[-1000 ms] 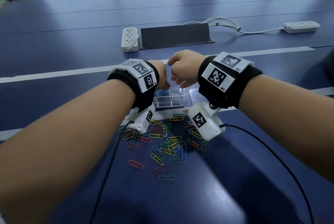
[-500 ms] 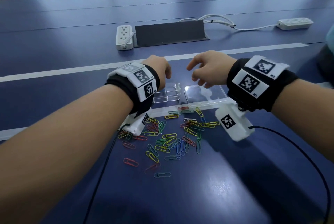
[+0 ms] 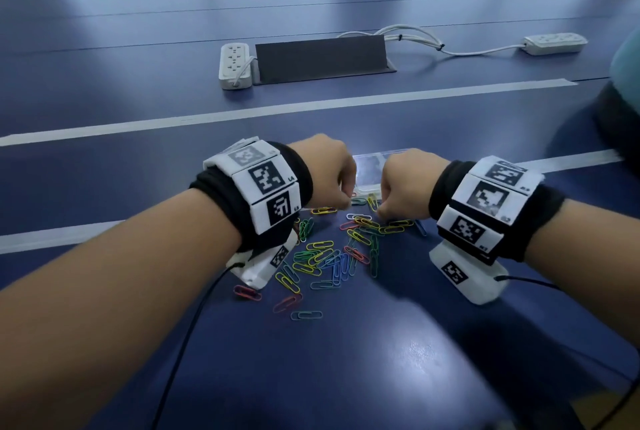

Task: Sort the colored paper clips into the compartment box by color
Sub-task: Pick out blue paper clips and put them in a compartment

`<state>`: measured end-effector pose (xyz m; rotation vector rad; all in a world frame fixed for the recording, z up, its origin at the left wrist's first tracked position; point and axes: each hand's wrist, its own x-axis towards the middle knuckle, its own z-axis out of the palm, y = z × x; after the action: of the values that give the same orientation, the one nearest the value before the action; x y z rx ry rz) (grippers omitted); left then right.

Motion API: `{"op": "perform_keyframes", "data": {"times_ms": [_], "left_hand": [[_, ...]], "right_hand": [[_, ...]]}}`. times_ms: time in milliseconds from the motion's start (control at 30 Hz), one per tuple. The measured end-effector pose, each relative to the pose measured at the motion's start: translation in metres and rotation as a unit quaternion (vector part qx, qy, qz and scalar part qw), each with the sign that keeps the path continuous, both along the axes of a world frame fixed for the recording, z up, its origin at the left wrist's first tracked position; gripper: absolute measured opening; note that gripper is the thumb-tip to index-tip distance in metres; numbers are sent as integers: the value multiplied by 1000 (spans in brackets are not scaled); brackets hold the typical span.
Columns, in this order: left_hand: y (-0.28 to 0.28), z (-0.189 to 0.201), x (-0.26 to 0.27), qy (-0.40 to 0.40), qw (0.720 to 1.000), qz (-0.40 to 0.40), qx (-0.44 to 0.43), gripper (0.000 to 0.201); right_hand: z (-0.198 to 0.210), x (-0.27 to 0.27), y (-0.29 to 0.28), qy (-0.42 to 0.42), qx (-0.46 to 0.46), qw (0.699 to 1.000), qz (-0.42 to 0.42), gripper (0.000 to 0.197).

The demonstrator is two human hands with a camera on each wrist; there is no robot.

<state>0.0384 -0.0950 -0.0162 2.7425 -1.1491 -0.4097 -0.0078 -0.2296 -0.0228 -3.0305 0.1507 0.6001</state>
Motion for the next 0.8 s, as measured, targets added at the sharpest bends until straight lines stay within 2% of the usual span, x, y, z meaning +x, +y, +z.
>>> {"op": "perform_keyframes", "data": {"times_ms": [67, 133, 233, 367, 567, 667, 733, 800], "left_hand": [[3, -2, -9, 32, 999, -24, 20, 4], [6, -4, -16, 67, 996, -46, 36, 13], [10, -5, -26, 92, 991, -81, 58, 21], [14, -9, -33, 94, 988, -88, 85, 28], [22, -13, -32, 91, 991, -63, 80, 27], [23, -11, -33, 87, 991, -63, 81, 30], [23, -11, -35, 88, 991, -70, 79, 34], [23, -12, -37, 89, 989, -85, 78, 36]], "right_hand": [[-1, -1, 3, -7, -8, 1000, 12, 24], [-2, -1, 6, -7, -14, 1000, 19, 19], [-4, -1, 9, -6, -11, 1000, 21, 20], [-6, -1, 7, 9, 5, 1000, 14, 27], [-6, -8, 0, 11, 19, 1000, 20, 34], [-7, -9, -2, 9, 29, 999, 27, 29], [-6, -9, -4, 6, 45, 998, 34, 16], [-1, -10, -8, -5, 80, 996, 33, 17]]}}
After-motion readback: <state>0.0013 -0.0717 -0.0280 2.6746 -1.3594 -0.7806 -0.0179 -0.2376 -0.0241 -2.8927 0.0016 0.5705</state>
